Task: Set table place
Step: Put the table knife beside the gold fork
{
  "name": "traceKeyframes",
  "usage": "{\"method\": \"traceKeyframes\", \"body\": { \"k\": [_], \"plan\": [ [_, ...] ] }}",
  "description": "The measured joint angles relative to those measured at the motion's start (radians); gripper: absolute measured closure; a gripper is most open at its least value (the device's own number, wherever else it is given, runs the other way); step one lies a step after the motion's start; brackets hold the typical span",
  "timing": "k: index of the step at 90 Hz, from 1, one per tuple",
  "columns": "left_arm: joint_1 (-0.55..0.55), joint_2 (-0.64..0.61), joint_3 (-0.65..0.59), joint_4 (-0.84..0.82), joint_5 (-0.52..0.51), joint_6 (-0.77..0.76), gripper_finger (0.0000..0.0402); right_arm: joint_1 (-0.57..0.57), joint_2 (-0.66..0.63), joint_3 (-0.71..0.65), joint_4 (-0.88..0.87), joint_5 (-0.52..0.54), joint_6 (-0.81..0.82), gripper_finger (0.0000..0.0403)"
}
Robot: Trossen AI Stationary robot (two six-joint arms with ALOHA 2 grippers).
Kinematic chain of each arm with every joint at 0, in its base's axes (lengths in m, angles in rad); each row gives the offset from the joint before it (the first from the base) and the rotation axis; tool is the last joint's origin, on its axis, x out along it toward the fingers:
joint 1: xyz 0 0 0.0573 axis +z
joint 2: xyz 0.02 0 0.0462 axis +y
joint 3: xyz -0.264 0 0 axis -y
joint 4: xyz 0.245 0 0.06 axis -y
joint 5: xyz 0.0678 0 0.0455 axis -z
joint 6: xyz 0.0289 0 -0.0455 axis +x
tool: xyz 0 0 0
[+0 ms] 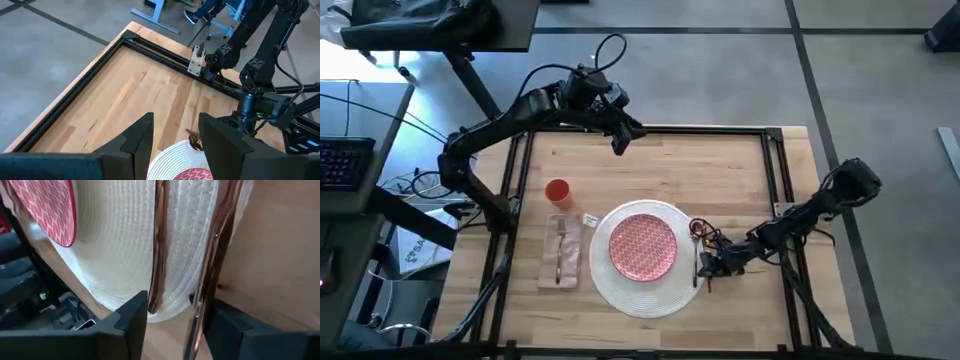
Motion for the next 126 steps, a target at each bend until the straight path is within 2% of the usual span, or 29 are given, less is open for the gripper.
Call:
{"method": "traceKeyframes", "body": {
  "k": [31, 63, 104, 126],
  "plan": [
    [0.0, 0.001, 0.0, 0.005, -0.001, 0.0, 0.0264, -0.015, -0.022, 0.001, -0.03, -0.012, -0.006, 0.0203],
    [0.0, 0.001, 0.0, 0.009, -0.002, 0.002, 0.0264, -0.016, -0.025, 0.001, 0.004, -0.02, -0.025, 0.0131],
    [0.0, 0.001, 0.0, 0.008, -0.002, 0.009, 0.0264, -0.046, -0.118, -0.002, -0.024, -0.031, 0.024, 0.0127],
    [0.0, 0.001, 0.0, 0.008, -0.001, 0.01, 0.0264, -0.079, -0.124, -0.001, -0.06, -0.179, 0.066, 0.0127]
  ]
}}
